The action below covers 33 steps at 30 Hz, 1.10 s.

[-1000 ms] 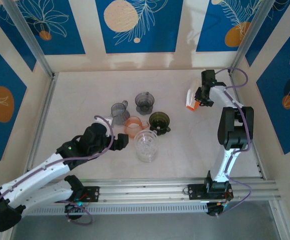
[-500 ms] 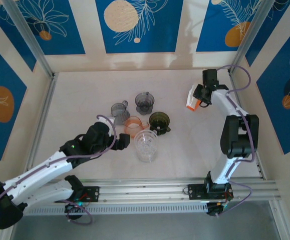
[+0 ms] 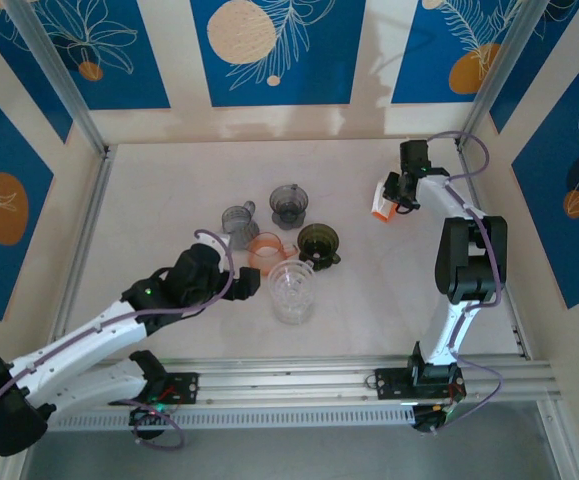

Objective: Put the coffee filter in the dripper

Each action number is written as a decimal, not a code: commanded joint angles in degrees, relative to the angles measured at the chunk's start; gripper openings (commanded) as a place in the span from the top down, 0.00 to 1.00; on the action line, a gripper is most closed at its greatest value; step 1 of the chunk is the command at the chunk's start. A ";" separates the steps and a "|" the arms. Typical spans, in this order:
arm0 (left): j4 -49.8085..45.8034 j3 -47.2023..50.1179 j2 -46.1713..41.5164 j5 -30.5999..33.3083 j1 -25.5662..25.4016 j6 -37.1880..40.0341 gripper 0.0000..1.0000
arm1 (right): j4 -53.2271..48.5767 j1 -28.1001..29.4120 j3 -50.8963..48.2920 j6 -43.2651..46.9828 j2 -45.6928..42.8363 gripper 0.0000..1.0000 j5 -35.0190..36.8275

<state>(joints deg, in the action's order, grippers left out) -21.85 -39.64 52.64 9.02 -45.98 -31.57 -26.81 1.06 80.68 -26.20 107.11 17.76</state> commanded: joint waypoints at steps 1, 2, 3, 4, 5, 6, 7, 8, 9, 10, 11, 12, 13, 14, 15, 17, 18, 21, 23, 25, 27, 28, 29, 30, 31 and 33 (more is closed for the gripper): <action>-0.23 -1.93 0.70 -1.19 0.58 -0.76 0.06 | -1.02 -0.34 1.47 1.82 1.68 0.73 0.42; -0.24 -2.02 0.88 -1.19 0.54 -0.70 0.06 | -1.07 -0.27 1.41 2.16 1.78 0.74 0.74; -0.26 -2.06 1.01 -1.28 0.53 -0.69 0.06 | -1.08 -0.27 1.32 2.41 1.87 0.76 0.93; -0.18 -2.11 1.14 -1.28 0.49 -0.76 0.06 | -1.01 -0.27 1.15 2.66 1.92 0.77 1.27; -0.17 -2.11 1.26 -1.28 0.46 -0.71 0.06 | -0.88 -0.27 0.92 2.95 1.92 0.78 1.32; -0.13 -2.15 1.32 -1.28 0.49 -0.76 0.06 | -0.74 -0.27 0.73 3.20 1.94 0.80 1.43; -0.04 -2.11 1.39 -1.28 0.54 -0.86 0.06 | -0.61 -0.29 0.56 3.57 1.92 0.82 1.55; 0.14 -2.17 1.42 -1.26 0.53 -0.86 0.06 | -0.33 -0.28 0.36 3.80 1.88 0.85 1.58; 0.18 -2.16 1.63 -1.41 0.49 -0.95 0.06 | -0.35 -0.23 0.20 4.12 1.79 0.90 1.67; 0.14 -2.20 1.80 -1.45 0.51 -0.94 0.06 | -0.16 -0.18 0.09 4.45 1.66 0.93 1.68; 0.16 -2.28 1.89 -1.63 0.51 -1.03 0.06 | 0.01 -0.09 -0.15 4.85 1.48 0.97 1.82; 0.14 -2.42 2.08 -1.63 0.53 -0.98 0.06 | 0.17 0.01 -0.41 5.28 1.20 0.98 2.00; 0.18 -2.42 2.11 -1.72 0.54 -1.11 0.06 | 0.51 0.26 -0.81 5.74 0.82 0.98 2.23; 0.22 -2.39 2.11 -1.81 0.59 -1.12 0.06 | 1.00 0.42 -1.39 6.41 0.29 0.99 2.37; 0.33 -2.37 2.12 -1.81 0.63 -1.20 0.06 | 1.58 0.66 -1.88 7.05 -0.34 0.99 2.49; 0.55 -2.11 2.15 -1.82 0.56 -1.14 0.06 | 3.21 1.42 -3.52 8.86 -2.02 1.00 2.55; 0.64 -2.03 2.28 -1.81 0.62 -1.21 0.06 | 4.01 1.93 -4.23 9.95 -2.85 1.00 2.31; 0.94 -2.02 2.46 -2.05 0.71 -1.20 0.06 | 6.46 4.06 -6.34 14.03 -5.04 1.00 1.80; 1.10 -2.11 2.75 -2.25 0.74 -1.09 0.06 | 7.02 5.48 -6.92 16.58 -5.88 1.00 1.01; 1.16 -2.28 2.98 -2.50 0.84 -0.99 0.06 | 6.88 6.85 -7.08 18.89 -6.25 1.00 0.03; 1.18 -2.29 3.05 -2.68 0.93 -0.88 0.06 | 6.17 8.06 -7.03 20.76 -6.26 1.00 -0.82; 1.19 -2.29 3.02 -2.69 0.90 -0.95 0.06 | 5.71 8.67 -6.88 21.58 -6.25 1.00 -1.28; 1.21 -2.20 2.98 -2.72 0.98 -0.95 0.06 | 5.26 9.24 -6.84 22.32 -6.13 1.00 -1.68; 1.26 -2.07 2.97 -2.77 1.02 -1.01 0.06 | 4.97 9.81 -6.78 22.93 -5.95 1.00 -1.56; 1.36 -1.96 2.85 -2.79 0.98 -0.97 0.06 | 4.69 10.43 -6.74 23.41 -5.69 1.00 -0.86; 1.38 -1.79 2.76 -2.95 0.99 -1.08 0.06 | 4.31 11.21 -6.68 23.68 -5.08 1.00 0.30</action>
<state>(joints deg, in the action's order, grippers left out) -21.76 -40.14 55.61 7.09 -45.60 -32.47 -21.61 11.53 74.22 -5.52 102.65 17.96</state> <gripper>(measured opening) 0.941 0.066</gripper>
